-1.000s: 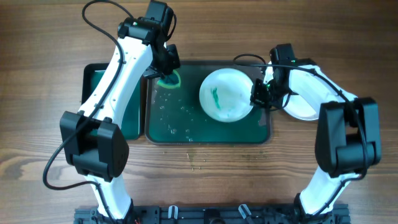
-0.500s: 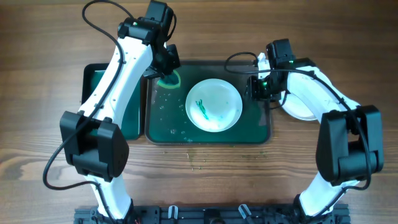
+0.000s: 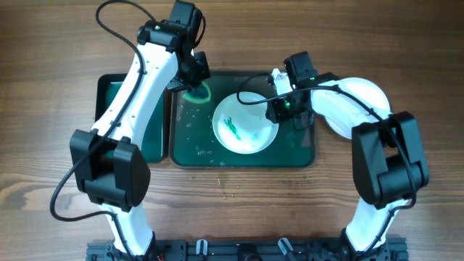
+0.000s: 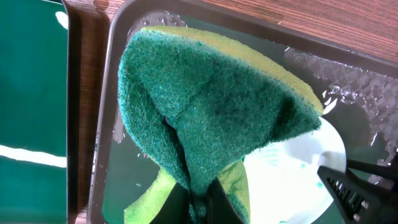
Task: Clean dirty plates on tray and stack at the side
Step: 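Lower the sponge in the left gripper onto the held plate, then scrub the plate with the sponge while the right gripper holds it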
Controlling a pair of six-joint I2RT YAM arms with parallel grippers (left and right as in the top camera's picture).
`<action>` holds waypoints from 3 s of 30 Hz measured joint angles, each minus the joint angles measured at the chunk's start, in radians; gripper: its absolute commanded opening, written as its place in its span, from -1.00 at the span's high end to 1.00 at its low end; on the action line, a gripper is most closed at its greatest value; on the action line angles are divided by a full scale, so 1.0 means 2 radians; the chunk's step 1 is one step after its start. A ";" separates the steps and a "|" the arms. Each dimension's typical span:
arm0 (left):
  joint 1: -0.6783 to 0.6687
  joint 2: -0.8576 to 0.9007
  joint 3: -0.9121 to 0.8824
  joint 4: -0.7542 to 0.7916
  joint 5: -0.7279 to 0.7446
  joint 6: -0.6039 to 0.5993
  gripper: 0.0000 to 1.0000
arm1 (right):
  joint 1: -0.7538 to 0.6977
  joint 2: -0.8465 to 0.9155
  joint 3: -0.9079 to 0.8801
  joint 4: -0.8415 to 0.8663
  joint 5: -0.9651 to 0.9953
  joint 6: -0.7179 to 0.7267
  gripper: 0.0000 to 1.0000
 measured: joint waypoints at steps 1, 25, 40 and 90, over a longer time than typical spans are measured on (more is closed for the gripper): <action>0.000 0.000 0.000 0.000 0.000 0.000 0.92 | 0.000 0.002 0.000 0.007 0.012 0.003 0.54; -0.039 0.004 0.000 0.006 0.000 -0.001 0.92 | 0.007 -0.008 -0.048 0.069 -0.036 0.280 0.91; -0.056 0.105 0.000 0.019 0.021 -0.001 0.92 | 0.010 -0.008 -0.052 0.074 -0.046 0.287 0.91; -0.082 0.149 0.001 0.056 -0.045 -0.025 0.92 | 0.015 -0.008 -0.053 0.078 -0.050 0.282 0.91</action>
